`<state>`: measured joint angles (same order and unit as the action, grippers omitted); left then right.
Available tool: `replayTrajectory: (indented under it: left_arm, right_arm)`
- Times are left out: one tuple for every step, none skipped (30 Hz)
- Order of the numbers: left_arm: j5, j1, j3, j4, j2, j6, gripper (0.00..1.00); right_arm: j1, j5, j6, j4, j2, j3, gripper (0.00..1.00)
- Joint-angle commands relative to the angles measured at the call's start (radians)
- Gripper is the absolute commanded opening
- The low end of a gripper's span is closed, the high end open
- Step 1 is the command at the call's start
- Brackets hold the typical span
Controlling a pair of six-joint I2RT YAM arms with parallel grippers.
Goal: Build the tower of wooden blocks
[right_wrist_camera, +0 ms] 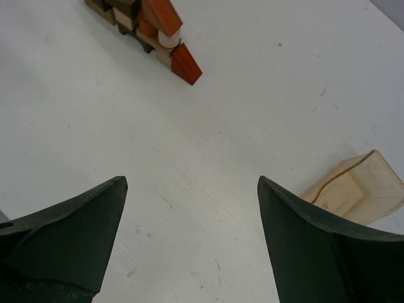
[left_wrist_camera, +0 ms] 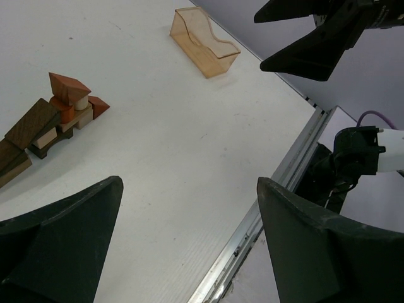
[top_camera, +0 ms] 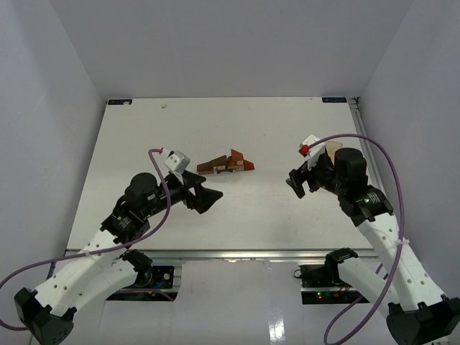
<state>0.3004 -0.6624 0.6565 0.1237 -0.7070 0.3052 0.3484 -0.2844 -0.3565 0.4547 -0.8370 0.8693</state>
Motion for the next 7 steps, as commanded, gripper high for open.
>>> replayTrajectory:
  left_arm:
    - [0.002,0.003,0.019,0.034,0.037,0.074,0.98]
    - [0.003,0.003,0.015,0.035,0.046,0.076,0.98]
    - [0.002,0.003,0.011,0.037,0.055,0.078,0.98]
    - [-0.002,0.003,0.006,0.039,0.063,0.078,0.98]
    - [-0.007,0.003,0.001,0.041,0.071,0.078,0.98]
    - [-0.011,0.003,-0.002,0.042,0.075,0.076,0.98]
    - [-0.016,0.003,-0.003,0.045,0.078,0.070,0.98]
  right_arm:
    - [-0.002,0.171,0.148,-0.107,0.103,-0.054,0.90]
    - [-0.002,0.187,0.149,-0.109,0.122,-0.064,0.90]
    - [-0.003,0.203,0.148,-0.112,0.140,-0.072,0.90]
    - [-0.003,0.218,0.145,-0.113,0.155,-0.082,0.90]
    - [-0.003,0.231,0.139,-0.116,0.168,-0.093,0.90]
    - [-0.003,0.243,0.132,-0.127,0.181,-0.102,0.90]
    - [-0.003,0.244,0.129,-0.139,0.193,-0.111,0.90]
